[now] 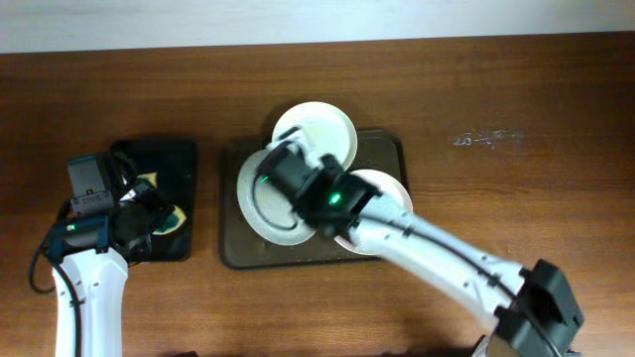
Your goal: Clean dirty plates on tray and stack at the side
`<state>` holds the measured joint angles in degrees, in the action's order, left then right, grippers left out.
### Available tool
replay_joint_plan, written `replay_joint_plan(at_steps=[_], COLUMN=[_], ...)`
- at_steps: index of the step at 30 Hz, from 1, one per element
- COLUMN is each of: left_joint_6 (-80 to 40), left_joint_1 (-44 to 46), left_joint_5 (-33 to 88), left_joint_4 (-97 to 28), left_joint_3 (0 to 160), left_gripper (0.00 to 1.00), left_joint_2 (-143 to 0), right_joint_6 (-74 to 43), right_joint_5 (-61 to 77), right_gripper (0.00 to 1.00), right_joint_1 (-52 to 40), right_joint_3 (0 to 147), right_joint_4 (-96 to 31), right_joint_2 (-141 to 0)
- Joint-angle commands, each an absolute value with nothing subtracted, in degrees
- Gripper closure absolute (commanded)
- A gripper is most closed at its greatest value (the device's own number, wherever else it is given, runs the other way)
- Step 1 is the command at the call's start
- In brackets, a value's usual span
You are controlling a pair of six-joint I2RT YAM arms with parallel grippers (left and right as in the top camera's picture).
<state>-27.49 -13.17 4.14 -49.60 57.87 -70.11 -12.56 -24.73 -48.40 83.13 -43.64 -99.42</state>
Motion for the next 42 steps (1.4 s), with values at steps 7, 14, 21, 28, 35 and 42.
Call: replay_joint_plan(at_steps=[7,14,21,28,35,42], left_joint_6=[-20.95,-24.82,-24.77,-24.80,-24.82,-24.77], left_joint_1=[-0.14,8.21,10.66,11.11,14.26,14.20], left_joint_5=[15.66,15.68,14.55,10.07,8.05,-21.85], left_joint_4=[-48.62,-43.00,-35.73,-30.85,-27.42,-31.24], left_joint_3=[58.41,58.00,58.00,58.00,58.00,58.02], left_gripper=[1.00,1.00,1.00,1.00,1.00,1.00], left_joint_2=[-70.19,-80.18,-95.20,-95.50,-99.90,-104.03], right_joint_6=[-23.07,-23.05,-23.03,-25.47,-26.68,-26.65], right_joint_5=[7.33,11.42,5.50,2.96,4.29,4.27], right_gripper=[0.96,0.96,0.96,0.96,0.96,0.96], right_joint_1=[-38.98,-38.98,-37.74,-36.40,-36.40,-36.36], right_joint_3=[73.73,70.70,70.72,68.88,65.82,65.82], right_joint_4=[-36.97,-31.03,-23.22,-22.98,-20.73,-21.12], right_joint_2=[-107.96,-111.92,-111.92,-111.94,-111.94,-111.94])
